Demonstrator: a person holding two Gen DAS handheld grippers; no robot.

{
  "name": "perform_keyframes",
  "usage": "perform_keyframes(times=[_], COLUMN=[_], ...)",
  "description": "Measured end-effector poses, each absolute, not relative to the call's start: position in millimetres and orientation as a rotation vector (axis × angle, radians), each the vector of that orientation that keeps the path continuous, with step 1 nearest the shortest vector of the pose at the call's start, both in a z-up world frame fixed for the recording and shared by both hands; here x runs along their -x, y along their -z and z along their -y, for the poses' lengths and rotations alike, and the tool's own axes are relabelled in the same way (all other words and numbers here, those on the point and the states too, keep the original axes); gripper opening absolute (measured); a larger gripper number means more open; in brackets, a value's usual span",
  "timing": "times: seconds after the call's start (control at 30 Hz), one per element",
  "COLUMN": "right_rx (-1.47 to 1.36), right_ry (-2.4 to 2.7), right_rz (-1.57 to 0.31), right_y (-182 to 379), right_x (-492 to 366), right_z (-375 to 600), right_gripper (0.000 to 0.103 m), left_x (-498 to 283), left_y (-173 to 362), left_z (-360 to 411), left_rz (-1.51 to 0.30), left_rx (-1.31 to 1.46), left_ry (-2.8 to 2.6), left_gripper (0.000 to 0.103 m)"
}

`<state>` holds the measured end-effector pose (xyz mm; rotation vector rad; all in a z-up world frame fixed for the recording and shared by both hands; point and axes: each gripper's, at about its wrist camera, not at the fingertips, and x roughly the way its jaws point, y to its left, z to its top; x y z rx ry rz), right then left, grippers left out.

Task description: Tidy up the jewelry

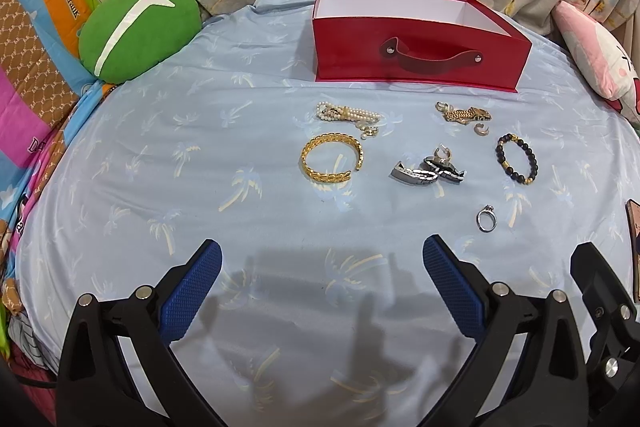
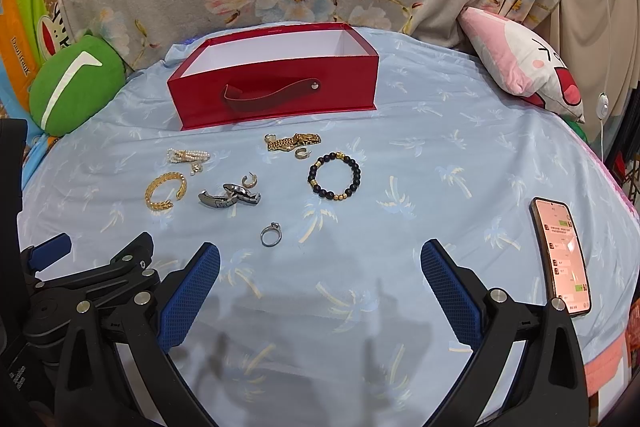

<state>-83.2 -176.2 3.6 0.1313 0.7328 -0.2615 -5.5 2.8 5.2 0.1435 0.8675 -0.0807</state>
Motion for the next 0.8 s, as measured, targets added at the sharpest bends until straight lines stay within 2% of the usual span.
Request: perform_keyframes(times=[0.8], right_rx=[-0.133], right_ry=[0.263], right_rz=[-0.74], right_y=[3.7], right_x=[80.1], right_z=[170.9], right_gripper=[0.098], left_x=[3.5], left_y=[2.3], left_z=[-6.8], left_rz=[-0.878], left_rx=[-0.141], left_ry=[0.078], left_gripper=[0.098])
